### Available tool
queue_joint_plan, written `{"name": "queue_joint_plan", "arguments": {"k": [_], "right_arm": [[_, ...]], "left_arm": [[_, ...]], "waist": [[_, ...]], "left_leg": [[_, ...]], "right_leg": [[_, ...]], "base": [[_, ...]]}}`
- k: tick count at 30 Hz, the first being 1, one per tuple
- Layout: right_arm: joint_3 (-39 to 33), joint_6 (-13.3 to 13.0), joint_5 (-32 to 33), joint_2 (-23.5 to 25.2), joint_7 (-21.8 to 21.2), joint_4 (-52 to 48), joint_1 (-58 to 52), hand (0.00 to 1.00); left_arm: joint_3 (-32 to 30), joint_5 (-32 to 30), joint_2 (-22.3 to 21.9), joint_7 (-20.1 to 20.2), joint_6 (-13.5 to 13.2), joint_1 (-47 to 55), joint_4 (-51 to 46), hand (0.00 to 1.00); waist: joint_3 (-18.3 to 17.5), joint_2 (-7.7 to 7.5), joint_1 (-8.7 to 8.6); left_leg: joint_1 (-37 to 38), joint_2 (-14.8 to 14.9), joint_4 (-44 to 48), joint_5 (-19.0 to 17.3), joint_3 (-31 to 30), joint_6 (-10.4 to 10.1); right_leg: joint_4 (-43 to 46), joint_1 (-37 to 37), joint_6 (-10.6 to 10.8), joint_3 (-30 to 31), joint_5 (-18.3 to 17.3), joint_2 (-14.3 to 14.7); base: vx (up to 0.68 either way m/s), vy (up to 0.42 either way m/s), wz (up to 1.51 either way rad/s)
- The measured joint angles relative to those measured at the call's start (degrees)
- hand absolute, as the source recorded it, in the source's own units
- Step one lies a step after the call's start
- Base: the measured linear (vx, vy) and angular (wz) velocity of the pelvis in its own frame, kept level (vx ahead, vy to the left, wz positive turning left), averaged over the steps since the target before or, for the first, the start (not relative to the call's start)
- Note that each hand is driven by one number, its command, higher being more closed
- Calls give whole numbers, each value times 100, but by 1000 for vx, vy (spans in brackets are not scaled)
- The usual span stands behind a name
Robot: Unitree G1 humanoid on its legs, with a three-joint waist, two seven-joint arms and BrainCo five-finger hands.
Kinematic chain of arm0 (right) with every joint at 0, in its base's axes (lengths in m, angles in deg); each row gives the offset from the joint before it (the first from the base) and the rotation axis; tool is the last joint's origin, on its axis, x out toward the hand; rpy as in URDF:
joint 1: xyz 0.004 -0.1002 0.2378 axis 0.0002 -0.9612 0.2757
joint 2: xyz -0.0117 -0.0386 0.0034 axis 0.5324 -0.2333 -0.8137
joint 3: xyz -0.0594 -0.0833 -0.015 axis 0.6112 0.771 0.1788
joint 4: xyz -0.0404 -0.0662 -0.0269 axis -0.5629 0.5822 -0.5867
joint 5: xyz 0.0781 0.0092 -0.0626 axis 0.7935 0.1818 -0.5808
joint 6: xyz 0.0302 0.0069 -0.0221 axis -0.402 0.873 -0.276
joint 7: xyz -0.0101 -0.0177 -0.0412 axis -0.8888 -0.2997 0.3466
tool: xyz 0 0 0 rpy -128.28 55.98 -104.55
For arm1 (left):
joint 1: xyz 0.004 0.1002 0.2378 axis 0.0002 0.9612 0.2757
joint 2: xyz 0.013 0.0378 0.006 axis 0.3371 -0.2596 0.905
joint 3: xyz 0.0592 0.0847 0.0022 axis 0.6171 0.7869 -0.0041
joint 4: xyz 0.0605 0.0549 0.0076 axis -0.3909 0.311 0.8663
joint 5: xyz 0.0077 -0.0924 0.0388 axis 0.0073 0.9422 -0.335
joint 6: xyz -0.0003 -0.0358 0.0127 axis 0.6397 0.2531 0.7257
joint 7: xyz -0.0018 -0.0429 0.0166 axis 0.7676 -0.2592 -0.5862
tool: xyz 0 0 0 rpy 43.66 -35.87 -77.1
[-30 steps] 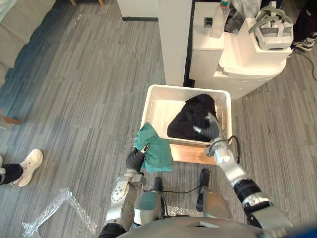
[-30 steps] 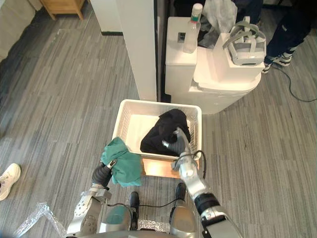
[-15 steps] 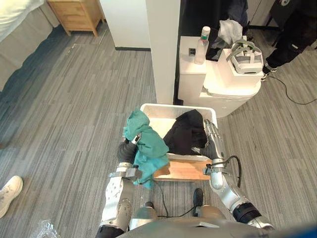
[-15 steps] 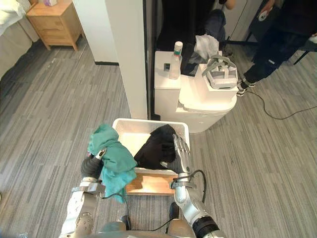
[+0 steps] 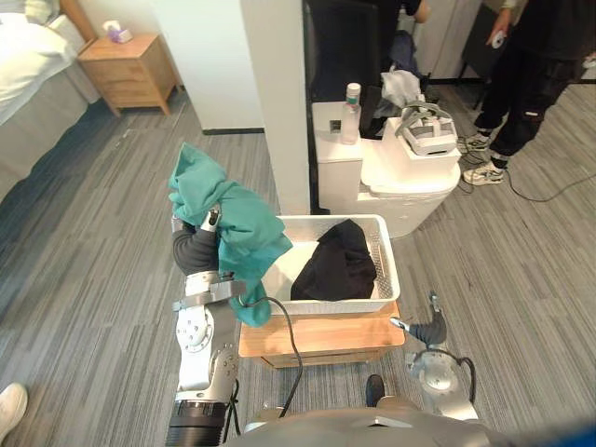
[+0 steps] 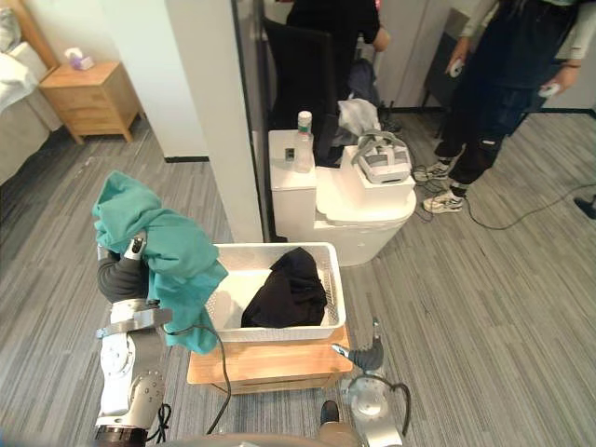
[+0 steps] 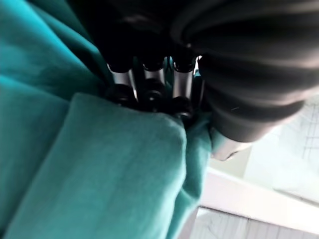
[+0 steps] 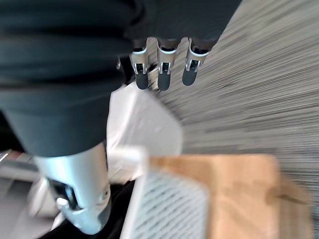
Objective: Tidy the bed and pick cloth on bed and put in laundry
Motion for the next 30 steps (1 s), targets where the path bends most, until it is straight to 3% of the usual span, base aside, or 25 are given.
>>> {"name": "queue_joint_plan", "arguments": {"k": [5,9,18,22,26,30], "right_arm": [[-353,0,3,5,-42,96,-628,0],[-780,-126,3,9,-329,96,-1287,0],[-1420,-681,13,45,-980,583,-1791,0],[-1535,-725,130,70,-1242,662,-1710,0],[-1570,-745,347,63,-1363,769,-1177,0],[-1775,-742,353,55,-1360,1027,-730,0]], "left_arm": [[-56,-639,174,-554,25,-360,12,100],[-302,-892,261,-792,186,-957,121,100],[-210,-2424,547,-1047,647,-1509,1184,100],[244,-2575,720,-794,1022,-1927,2087,100],[737,-2533,855,-556,1159,-2035,2920,100],[1068,-2534,561,-507,1274,-1809,3494,100]], "waist": [[-123,5,-243],[-158,-22,-301],[-246,-66,-698],[-207,-48,-796],[221,49,-904],[648,187,-1012]], "left_leg": [[120,31,-2,-56,228,-23],[254,97,1,-130,504,-78],[402,158,-59,-239,997,-204],[174,144,-80,-259,1145,-208],[-91,106,18,-246,1254,-148],[-217,115,46,-251,1265,-147]], "right_leg": [[0,1,-8,234,32,36],[27,4,-39,470,61,136],[30,-132,-79,951,90,310],[32,-442,-102,1094,76,338],[36,-741,-44,1195,141,332],[109,-899,-43,1191,142,368]], "base": [[-12,3,-25],[0,-2,-30],[-5,-8,-28],[3,-9,-21],[16,-20,-20],[80,-2,-2]]}}
